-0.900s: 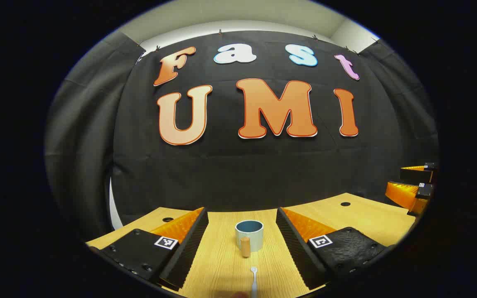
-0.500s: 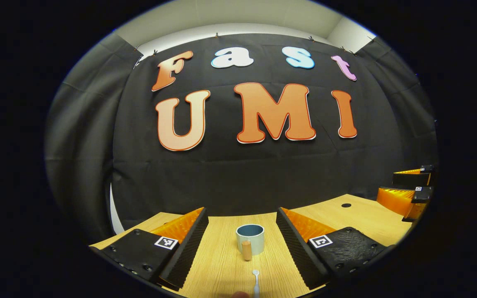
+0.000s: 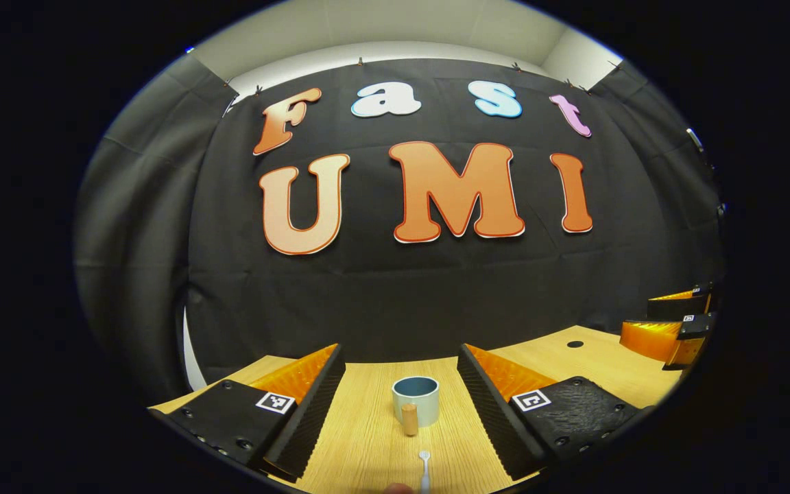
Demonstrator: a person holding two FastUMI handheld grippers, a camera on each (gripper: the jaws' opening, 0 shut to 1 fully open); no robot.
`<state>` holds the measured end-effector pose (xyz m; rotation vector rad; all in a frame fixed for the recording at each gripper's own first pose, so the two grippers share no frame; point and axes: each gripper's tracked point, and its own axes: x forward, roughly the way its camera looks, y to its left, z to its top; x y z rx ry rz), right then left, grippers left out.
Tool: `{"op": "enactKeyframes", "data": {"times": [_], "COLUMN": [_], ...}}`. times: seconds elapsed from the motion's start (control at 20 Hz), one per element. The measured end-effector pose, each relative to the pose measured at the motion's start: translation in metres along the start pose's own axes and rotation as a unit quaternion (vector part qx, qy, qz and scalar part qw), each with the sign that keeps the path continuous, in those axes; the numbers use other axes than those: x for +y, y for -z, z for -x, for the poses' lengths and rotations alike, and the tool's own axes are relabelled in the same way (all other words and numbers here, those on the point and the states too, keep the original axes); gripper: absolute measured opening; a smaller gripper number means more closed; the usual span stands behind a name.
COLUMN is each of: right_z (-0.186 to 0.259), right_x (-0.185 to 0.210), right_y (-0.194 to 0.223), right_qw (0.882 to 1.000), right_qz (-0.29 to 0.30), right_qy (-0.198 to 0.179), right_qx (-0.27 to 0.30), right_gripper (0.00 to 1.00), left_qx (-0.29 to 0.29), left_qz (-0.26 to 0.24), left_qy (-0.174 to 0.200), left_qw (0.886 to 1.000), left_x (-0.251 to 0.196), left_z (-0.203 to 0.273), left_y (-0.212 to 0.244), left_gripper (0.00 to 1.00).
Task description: Put the toothbrush and toothpaste on the desktop into the cup, then pick up the cup and place it on the coaster on the desktop.
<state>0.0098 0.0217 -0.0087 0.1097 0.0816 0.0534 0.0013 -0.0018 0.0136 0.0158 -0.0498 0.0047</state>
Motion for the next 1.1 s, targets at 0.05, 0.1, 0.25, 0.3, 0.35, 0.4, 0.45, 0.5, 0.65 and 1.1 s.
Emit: {"op": "enactKeyframes", "data": {"times": [0.05, 0.1, 0.25, 0.3, 0.35, 0.4, 0.45, 0.5, 0.65, 1.1], "right_z": [0.0, 0.0, -0.001, -0.001, -0.002, -0.002, -0.003, -0.003, -0.005, -0.011], "right_x": [0.001, 0.003, 0.008, 0.008, 0.01, 0.012, 0.013, 0.014, 0.021, 0.037], "right_y": [0.0, 0.001, 0.008, 0.013, 0.02, 0.024, 0.028, 0.033, 0.048, 0.116], "right_qw": [1.0, 1.0, 1.0, 1.0, 0.999, 0.999, 0.998, 0.998, 0.996, 0.979], "right_qz": [0.0, -0.001, -0.004, -0.006, -0.007, -0.008, -0.008, -0.007, -0.004, -0.015], "right_qy": [-0.003, -0.005, -0.012, -0.011, -0.013, -0.014, -0.014, -0.014, -0.018, -0.031], "right_qx": [0.001, 0.003, 0.017, 0.028, 0.04, 0.049, 0.057, 0.065, 0.089, 0.201], "right_gripper": [0.99, 0.99, 0.99, 0.99, 0.99, 0.99, 0.99, 0.99, 0.99, 0.99], "left_qx": [0.002, 0.003, 0.007, 0.011, 0.017, 0.025, 0.032, 0.041, 0.073, 0.157], "left_qz": [0.0, 0.0, 0.0, -0.001, -0.001, -0.002, 0.0, 0.003, 0.011, 0.01], "left_qy": [0.0, 0.0, 0.0, 0.001, 0.002, 0.001, 0.002, 0.003, 0.008, 0.025], "left_qw": [1.0, 1.0, 1.0, 1.0, 1.0, 1.0, 0.999, 0.999, 0.997, 0.987], "left_x": [-0.001, 0.0, 0.0, -0.001, 0.0, 0.001, 0.001, 0.001, 0.001, -0.001], "left_z": [0.0, 0.001, 0.0, 0.001, 0.001, 0.0, 0.0, 0.001, 0.002, 0.005], "left_y": [0.002, 0.003, 0.004, 0.006, 0.01, 0.013, 0.017, 0.023, 0.041, 0.097], "left_gripper": [0.99, 1.0, 0.99, 1.0, 0.99, 0.99, 0.99, 0.99, 0.99, 0.99]}}
